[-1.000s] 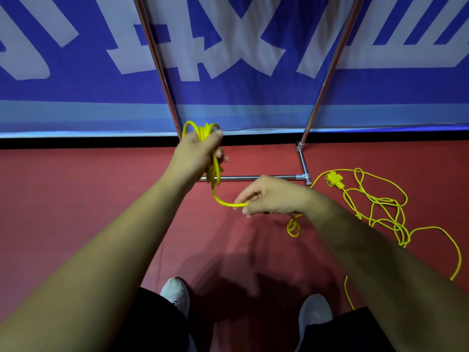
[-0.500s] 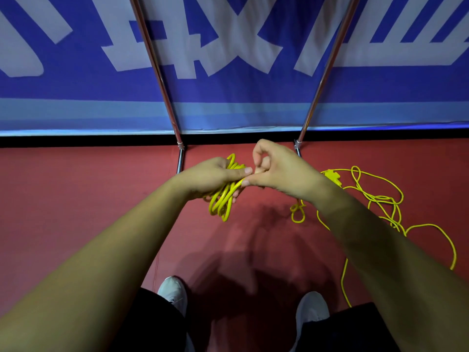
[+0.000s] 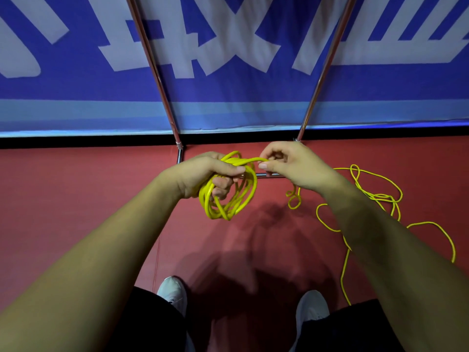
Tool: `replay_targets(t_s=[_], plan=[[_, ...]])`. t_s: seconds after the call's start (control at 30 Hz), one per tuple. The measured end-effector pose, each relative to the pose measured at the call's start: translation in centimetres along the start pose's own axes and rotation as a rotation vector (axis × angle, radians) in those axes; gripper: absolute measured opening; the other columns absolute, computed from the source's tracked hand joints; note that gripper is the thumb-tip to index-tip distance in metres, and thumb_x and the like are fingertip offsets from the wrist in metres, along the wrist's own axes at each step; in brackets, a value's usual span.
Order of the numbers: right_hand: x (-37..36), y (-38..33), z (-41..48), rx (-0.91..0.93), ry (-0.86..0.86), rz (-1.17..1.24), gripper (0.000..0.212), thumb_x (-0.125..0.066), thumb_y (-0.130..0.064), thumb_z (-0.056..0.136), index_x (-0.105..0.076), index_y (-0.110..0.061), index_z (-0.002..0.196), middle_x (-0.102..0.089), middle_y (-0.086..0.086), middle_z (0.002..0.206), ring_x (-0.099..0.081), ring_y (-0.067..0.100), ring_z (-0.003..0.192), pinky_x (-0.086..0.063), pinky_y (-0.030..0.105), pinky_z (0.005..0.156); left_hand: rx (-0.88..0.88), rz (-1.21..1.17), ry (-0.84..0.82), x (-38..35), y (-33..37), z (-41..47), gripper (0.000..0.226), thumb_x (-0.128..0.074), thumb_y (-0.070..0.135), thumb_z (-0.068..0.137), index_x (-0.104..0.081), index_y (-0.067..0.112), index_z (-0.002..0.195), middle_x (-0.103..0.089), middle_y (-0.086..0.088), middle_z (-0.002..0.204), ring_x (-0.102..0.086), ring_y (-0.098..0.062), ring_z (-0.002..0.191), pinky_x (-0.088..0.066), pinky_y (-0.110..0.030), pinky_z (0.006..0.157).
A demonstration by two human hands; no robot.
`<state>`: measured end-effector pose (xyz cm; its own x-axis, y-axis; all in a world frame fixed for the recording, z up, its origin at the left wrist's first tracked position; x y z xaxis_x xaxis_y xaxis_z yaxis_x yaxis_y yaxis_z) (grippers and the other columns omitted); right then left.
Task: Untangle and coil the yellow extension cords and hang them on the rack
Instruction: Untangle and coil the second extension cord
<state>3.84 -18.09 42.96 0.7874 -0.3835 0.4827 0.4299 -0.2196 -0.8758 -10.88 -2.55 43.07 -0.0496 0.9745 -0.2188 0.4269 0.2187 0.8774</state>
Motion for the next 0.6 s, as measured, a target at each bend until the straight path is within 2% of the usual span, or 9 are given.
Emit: replay_targets(t_s=[0.13,0.27,0.33,0.4,0.5,0.6], plan=[[0.5,-0.3,-0.1,0.042,0.084,-0.072,0.013,-0.077,-0.016,0.083,-0.065,-0.011,0.079,-0.06,-0.002,0.067,-0.05,0.005,0.062,-0.042,0.021,0.06,0.049,0.048,-0.087,0.0,0.1,-0.6,0.021,-0.071,0.023,0.071,-0.058,0.01,0.061,-0.032,0.003,0.039,-0.035,-0.014,0.031,-0.016,-0.035,0.054],[1.2,2.7,0.0,-0.021,0.122,-0.31,0.015,-0.07,-0.014,0.086,-0.059,-0.014,0.075,-0.053,-0.007,0.06,-0.045,0.004,0.055,-0.036,0.02,0.055,0.037,-0.069,-0.319,0.0,0.2,-1.7,0.02,-0.075,0.016,0.07,-0.059,0.014,0.058,-0.036,0.01,0.038,-0.038,-0.008,0.03,-0.035,-0.021,0.05],[2.0,6.1,-0.1,-0.163,0.19,-0.249,0.017,-0.068,-0.016,0.088,-0.058,-0.01,0.076,-0.053,-0.001,0.063,-0.044,0.011,0.058,-0.038,0.028,0.058,-0.03,-0.211,-0.468,-0.2,0.5,-2.0,0.017,-0.071,0.015,0.078,-0.06,0.013,0.065,-0.034,0.011,0.04,-0.041,-0.006,0.033,-0.039,-0.02,0.051],[2.5,9.1,-0.6,-0.31,0.249,-0.065,0.019,-0.069,-0.018,0.089,-0.061,-0.008,0.075,-0.058,0.008,0.068,-0.047,0.013,0.062,-0.039,0.031,0.064,-0.113,-0.345,-0.517,-0.6,1.0,-2.2,0.013,-0.066,0.015,0.082,-0.06,0.012,0.071,-0.032,0.011,0.041,-0.047,-0.004,0.036,-0.042,-0.022,0.052],[1.5,10.4,-1.0,-0.37,0.213,0.019,0.019,-0.068,-0.021,0.091,-0.067,-0.013,0.074,-0.07,0.008,0.072,-0.058,0.011,0.068,-0.042,0.032,0.073,-0.251,-0.502,-0.339,-0.8,1.5,-1.7,0.016,-0.075,0.017,0.074,-0.061,0.012,0.07,-0.039,0.013,0.037,-0.047,-0.002,0.036,-0.044,-0.022,0.051],[-1.5,9.1,-0.7,-0.382,0.062,-0.001,0.031,-0.055,-0.027,0.1,-0.061,-0.013,0.073,-0.061,0.007,0.057,-0.058,0.023,0.065,-0.041,0.033,0.067,-0.394,-0.663,-0.039,-0.4,2.0,-0.9,0.012,-0.073,0.015,0.076,-0.062,0.012,0.071,-0.045,0.011,0.04,-0.051,-0.004,0.043,-0.045,-0.019,0.053]])
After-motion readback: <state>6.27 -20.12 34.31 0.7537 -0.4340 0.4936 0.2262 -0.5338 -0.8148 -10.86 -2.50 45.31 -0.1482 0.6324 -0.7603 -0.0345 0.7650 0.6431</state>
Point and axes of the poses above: each hand's wrist, its own z-axis towards the middle knuckle, its own x-axis out of the back of the hand, y = z × x, the point moved 2 cm from there along z, towards the middle knuckle
